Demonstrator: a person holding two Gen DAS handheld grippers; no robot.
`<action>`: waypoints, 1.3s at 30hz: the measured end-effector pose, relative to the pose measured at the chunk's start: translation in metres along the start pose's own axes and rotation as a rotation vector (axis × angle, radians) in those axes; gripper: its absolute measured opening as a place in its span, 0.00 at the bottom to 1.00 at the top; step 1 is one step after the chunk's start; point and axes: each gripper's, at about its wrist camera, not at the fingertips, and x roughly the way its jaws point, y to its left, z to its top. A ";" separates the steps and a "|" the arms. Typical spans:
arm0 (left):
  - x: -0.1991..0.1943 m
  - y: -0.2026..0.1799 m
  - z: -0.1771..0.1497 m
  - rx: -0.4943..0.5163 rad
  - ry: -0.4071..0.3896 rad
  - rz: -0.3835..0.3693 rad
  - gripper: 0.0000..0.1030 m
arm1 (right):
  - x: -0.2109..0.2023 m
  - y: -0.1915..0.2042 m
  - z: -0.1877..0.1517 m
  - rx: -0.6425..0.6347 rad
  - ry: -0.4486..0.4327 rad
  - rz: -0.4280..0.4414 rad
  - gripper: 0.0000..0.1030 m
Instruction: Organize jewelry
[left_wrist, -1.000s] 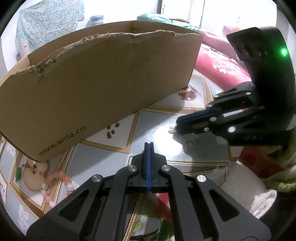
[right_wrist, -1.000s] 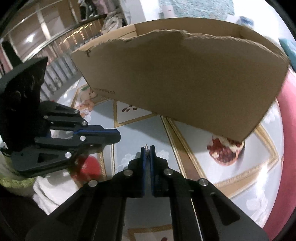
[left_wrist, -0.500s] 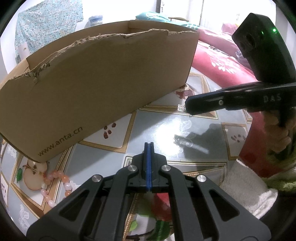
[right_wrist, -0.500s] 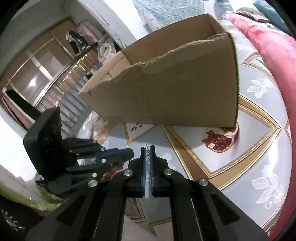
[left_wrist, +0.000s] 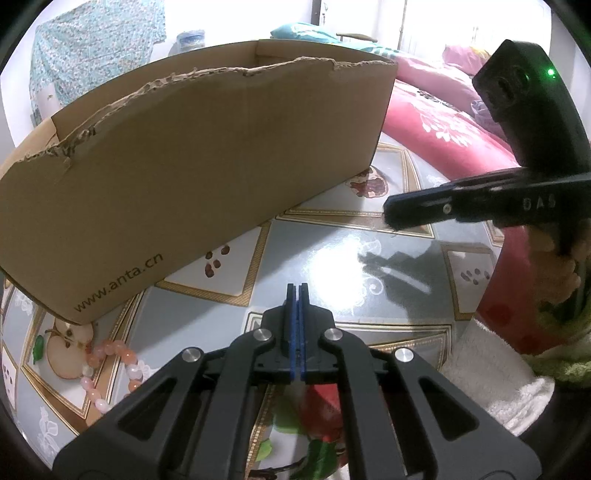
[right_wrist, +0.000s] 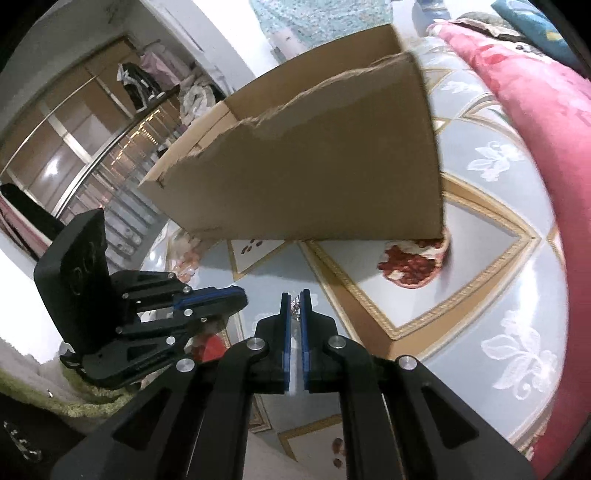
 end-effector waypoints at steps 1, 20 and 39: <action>0.000 0.000 0.000 0.000 0.000 0.000 0.01 | -0.002 -0.001 0.000 0.005 -0.004 -0.001 0.05; 0.002 -0.004 0.002 0.004 0.000 0.001 0.01 | -0.019 -0.008 0.004 0.047 -0.055 0.041 0.20; 0.002 -0.005 0.001 0.003 0.000 0.000 0.01 | 0.022 0.031 -0.017 -0.338 0.091 -0.242 0.09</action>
